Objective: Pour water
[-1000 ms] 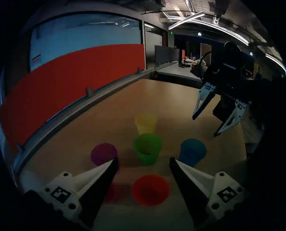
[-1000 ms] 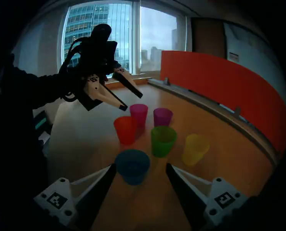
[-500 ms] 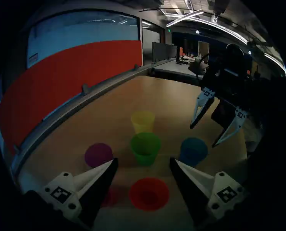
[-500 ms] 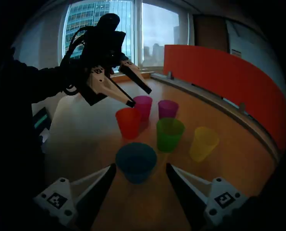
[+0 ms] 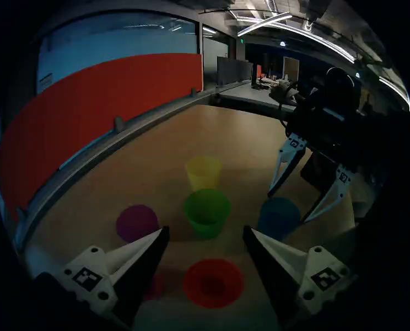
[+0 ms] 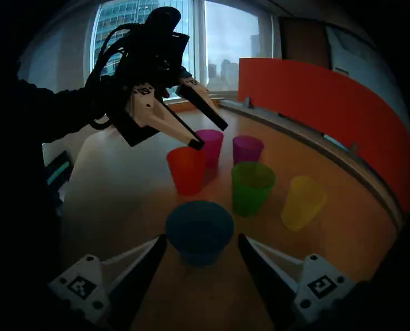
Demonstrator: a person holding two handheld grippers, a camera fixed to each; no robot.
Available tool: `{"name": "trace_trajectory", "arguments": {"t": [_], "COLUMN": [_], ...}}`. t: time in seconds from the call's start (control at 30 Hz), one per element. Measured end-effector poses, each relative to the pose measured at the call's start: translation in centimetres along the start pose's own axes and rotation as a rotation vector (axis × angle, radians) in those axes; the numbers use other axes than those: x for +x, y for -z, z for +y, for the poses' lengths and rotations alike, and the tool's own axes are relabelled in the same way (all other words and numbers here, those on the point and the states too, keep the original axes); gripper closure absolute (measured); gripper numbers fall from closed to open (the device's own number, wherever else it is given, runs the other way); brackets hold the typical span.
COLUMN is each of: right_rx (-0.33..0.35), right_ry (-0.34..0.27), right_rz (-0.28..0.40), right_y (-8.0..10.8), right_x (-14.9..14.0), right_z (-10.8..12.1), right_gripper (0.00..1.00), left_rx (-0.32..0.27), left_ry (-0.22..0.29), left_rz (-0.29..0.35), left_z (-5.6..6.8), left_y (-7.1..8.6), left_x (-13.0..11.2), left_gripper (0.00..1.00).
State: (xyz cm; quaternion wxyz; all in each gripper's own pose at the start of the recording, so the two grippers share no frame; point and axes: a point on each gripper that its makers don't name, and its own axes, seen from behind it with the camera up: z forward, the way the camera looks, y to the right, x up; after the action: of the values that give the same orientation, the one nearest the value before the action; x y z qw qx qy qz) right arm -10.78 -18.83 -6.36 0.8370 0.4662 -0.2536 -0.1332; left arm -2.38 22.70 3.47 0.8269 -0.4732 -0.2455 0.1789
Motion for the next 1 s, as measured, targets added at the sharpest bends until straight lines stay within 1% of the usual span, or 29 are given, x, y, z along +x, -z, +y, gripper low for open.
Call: {"name": "trace_trajectory", "arguments": {"t": [0.4,0.8,0.93,1.0], "right_rx": [-0.005,0.008,0.009,0.009], "right_ry": [0.016,0.017,0.016,0.016], "right_rz": [-0.009,0.000,0.006,0.008], "right_y": [-2.0,-3.2,-3.3,-3.3], "right_x": [-0.2,0.1,0.3,0.3], "right_z": [0.3,0.1,0.1,0.0], "right_gripper": [0.00,0.00,0.06,0.06], "left_rx": [-0.009,-0.016,-0.015,-0.015], "left_ry": [-0.002,-0.006,-0.005,-0.005], "left_rz": [-0.015,-0.029,-0.031,-0.031], "left_z": [0.0,0.1,0.1,0.1], "left_y": [-1.2,-2.1,-2.3,-2.3], "left_x": [0.4,0.4,0.4,0.3], "left_gripper": [0.01,0.01,0.01,0.01]}}
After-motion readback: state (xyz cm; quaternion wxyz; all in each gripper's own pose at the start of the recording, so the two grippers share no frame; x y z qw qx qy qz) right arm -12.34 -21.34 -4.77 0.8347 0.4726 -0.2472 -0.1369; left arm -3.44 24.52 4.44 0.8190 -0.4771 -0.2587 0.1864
